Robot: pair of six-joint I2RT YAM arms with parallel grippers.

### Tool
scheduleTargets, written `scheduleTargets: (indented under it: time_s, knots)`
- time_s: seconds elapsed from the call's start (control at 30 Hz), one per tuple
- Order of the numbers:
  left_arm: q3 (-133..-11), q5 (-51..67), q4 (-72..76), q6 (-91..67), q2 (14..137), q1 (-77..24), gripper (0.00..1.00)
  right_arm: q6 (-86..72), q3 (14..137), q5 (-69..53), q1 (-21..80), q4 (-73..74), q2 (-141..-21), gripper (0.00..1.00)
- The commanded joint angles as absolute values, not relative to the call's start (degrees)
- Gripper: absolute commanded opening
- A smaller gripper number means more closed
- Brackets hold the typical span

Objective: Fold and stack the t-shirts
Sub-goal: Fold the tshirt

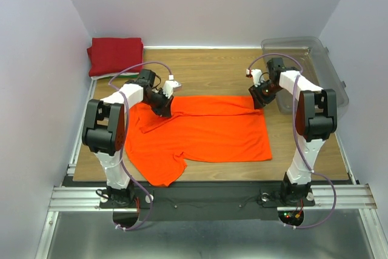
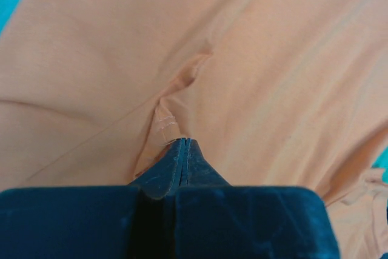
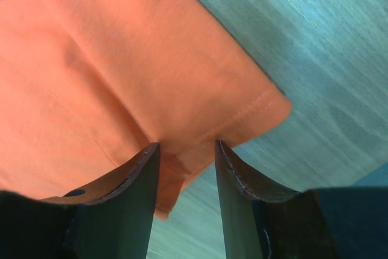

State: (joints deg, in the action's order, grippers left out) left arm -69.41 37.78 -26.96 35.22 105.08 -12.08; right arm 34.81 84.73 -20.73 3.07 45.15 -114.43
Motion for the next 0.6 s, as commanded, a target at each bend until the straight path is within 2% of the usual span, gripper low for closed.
scheduleTargets:
  time_s: [0.0, 0.2, 0.23, 0.27, 0.3, 0.33, 0.4, 0.57]
  knots:
    - [-67.0, 40.0, -32.8, 38.6, 96.9, -14.4, 0.0, 37.3, 84.2, -19.0, 3.4, 46.8, -110.0, 0.48]
    - [-60.6, 39.2, -35.0, 38.9, 90.3, -21.4, 0.0, 38.3, 84.5, -16.3, 3.3, 47.4, -110.2, 0.49]
    - [-60.0, 39.1, -35.2, 38.2, 89.7, -23.0, 0.06, 38.2, 84.8, -16.3, 3.3, 47.6, -110.3, 0.49]
    - [-59.9, 38.6, -35.4, 38.1, 89.6, -23.6, 0.16, 38.1, 85.2, -16.3, 3.3, 47.8, -110.5, 0.5]
    - [-60.0, 38.3, -36.8, 38.3, 89.5, -24.0, 0.36, 37.9, 85.5, -16.3, 3.3, 48.3, -110.6, 0.52]
    - [-60.3, 38.4, -37.6, 38.7, 89.4, -24.1, 0.46, 37.9, 86.4, -16.6, 3.3, 48.8, -110.7, 0.52]
    - [-60.9, 38.1, -39.8, 40.0, 88.4, -24.0, 0.5, 37.7, 87.0, -17.5, 3.4, 49.3, -110.2, 0.52]
    - [-62.8, 36.0, -39.8, 39.7, 86.1, -22.6, 0.5, 37.4, 86.7, -18.5, 4.0, 50.1, -110.5, 0.5]
